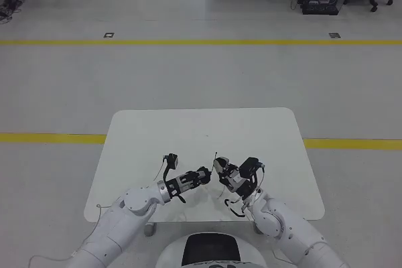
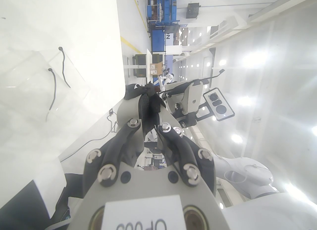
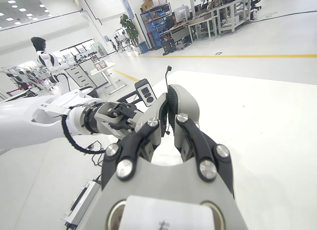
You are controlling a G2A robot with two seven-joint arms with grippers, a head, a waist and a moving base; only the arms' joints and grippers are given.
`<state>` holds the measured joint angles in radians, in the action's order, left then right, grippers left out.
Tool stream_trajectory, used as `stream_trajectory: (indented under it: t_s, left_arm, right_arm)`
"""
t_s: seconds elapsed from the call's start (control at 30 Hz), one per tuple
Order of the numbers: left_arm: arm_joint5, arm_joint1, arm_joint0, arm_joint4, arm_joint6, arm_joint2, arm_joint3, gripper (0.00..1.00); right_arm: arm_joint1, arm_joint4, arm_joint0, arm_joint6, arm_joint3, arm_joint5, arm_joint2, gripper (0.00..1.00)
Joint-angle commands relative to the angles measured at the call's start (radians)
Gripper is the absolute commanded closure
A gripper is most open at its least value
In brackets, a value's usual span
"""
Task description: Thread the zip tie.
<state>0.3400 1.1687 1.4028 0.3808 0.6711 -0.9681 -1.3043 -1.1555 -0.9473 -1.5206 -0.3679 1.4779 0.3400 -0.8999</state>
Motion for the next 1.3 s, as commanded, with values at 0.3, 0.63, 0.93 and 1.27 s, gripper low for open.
stream_trajectory:
  t_s: [0.3,0.63,0.93,1.27]
  left_arm:
    - [0.000,0.000,0.000,0.000,0.000,0.000,0.000,1.00]
    - [0.000,0.000,0.000,0.000,0.000,0.000,0.000,1.00]
    - [0.000,0.000,0.000,0.000,0.000,0.000,0.000,1.00]
    - [0.000,0.000,0.000,0.000,0.000,0.000,0.000,1.00]
  right_arm:
    - [-0.002,-0.005,-0.002,-0.005,-0.004,0.000,-0.002,1.00]
    - [-0.003,-0.008,-0.007,-0.006,-0.002,0.000,-0.010,1.00]
    - [-0.005,-0.009,-0.005,0.001,-0.003,0.000,-0.009,1.00]
    - [-0.007,-0.015,-0.004,0.005,-0.005,0.000,-0.007,1.00]
